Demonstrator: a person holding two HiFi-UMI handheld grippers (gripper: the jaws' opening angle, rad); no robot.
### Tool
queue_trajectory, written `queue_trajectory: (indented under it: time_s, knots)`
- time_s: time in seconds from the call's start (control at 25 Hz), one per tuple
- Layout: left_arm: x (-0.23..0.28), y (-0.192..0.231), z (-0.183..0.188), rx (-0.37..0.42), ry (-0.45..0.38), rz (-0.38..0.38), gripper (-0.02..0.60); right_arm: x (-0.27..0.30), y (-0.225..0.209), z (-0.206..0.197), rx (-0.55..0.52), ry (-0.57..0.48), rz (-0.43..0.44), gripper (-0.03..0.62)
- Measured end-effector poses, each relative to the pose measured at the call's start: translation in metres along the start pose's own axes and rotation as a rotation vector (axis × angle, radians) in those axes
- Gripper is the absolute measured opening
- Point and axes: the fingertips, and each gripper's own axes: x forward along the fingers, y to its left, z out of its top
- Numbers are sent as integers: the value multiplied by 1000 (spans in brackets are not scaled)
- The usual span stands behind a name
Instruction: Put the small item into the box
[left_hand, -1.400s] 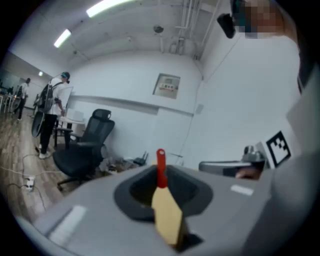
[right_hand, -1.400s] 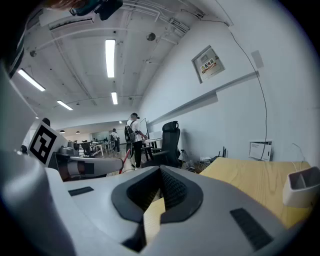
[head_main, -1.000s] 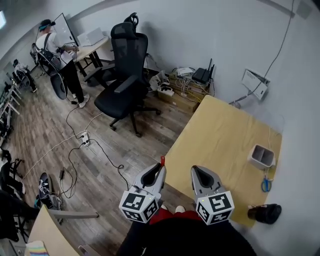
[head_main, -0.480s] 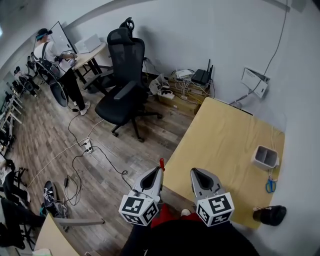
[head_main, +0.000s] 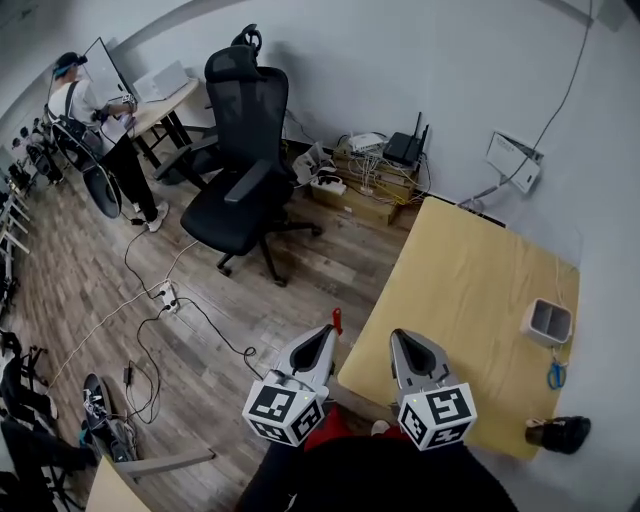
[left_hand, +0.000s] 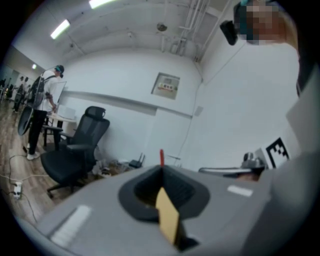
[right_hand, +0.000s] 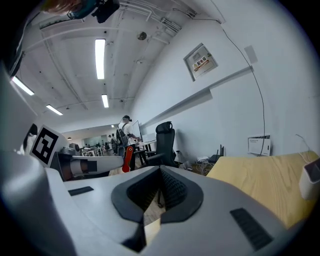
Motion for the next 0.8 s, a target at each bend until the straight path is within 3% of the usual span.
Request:
queue_trajectory:
  time_s: [0.8]
  knots:
    - [48,152,46,35,26,-153,3,136,26,13,61,11,-219,8]
